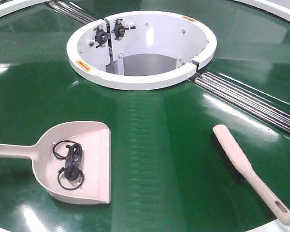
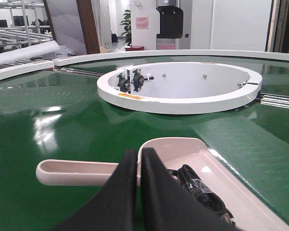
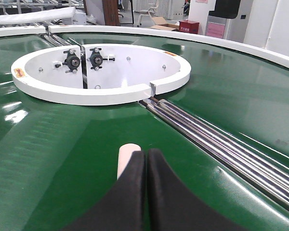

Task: Clean and inspect green conveyor with broom and dustpan

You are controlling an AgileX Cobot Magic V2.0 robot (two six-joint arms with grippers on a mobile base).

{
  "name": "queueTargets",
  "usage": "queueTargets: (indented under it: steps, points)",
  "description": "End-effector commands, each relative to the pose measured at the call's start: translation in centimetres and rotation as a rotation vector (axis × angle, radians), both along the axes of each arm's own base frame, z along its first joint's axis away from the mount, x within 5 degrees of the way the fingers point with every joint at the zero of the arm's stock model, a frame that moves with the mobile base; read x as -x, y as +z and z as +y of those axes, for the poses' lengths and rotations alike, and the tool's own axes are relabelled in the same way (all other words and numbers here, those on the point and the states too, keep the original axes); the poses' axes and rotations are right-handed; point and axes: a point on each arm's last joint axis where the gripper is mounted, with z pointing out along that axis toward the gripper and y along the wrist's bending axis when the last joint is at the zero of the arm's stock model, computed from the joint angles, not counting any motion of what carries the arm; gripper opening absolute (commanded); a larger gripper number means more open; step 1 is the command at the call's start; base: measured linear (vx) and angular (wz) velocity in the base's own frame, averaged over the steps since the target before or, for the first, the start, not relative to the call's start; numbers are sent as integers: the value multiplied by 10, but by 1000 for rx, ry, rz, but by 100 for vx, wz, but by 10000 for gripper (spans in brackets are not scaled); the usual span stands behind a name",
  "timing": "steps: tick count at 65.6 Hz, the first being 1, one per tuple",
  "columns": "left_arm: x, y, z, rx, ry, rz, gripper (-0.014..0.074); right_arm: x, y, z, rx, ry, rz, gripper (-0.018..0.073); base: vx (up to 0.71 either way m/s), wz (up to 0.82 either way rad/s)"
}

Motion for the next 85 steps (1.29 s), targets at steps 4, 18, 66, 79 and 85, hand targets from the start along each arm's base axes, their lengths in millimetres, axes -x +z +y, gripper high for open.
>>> queueTargets:
  steps: [4, 18, 66, 79, 85]
  points:
    - [1, 3, 0, 25, 4, -68, -6, -3, 1, -1, 59, -24, -82, -8, 0, 0]
    - [1, 3, 0, 25, 4, -68, -6, 7, -31, -4, -23, -68, -140, -8, 0, 0]
    - [1, 3, 0, 25, 4, -68, -6, 7, -51, -4, -118, -70, -174, -8, 0, 0]
    - [1, 3, 0, 25, 4, -68, -6, 7, -51, -4, -118, -70, -174, -8, 0, 0]
    - [1, 3, 0, 25, 4, -68, -6, 7, -51, -4, -118, -70, -174, -8, 0, 0]
